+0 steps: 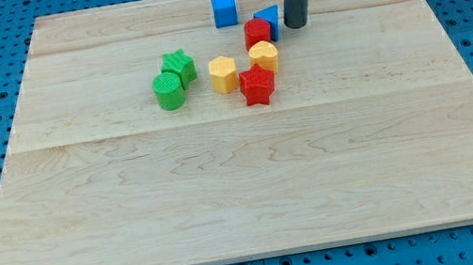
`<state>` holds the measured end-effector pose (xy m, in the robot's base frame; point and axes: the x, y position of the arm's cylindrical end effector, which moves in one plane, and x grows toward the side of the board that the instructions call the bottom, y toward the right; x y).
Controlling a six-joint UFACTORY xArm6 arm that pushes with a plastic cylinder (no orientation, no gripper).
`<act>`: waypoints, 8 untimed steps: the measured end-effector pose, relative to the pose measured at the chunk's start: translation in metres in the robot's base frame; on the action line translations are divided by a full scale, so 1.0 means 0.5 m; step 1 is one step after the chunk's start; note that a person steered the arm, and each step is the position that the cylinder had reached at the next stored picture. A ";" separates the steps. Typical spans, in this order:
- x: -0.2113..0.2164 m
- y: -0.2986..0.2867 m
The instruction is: Nudge the yellow hexagon closer to the red star
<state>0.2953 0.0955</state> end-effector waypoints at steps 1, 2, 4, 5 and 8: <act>-0.004 -0.067; -0.022 -0.153; -0.070 -0.296; -0.011 -0.255; 0.072 -0.241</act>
<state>0.3311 -0.0252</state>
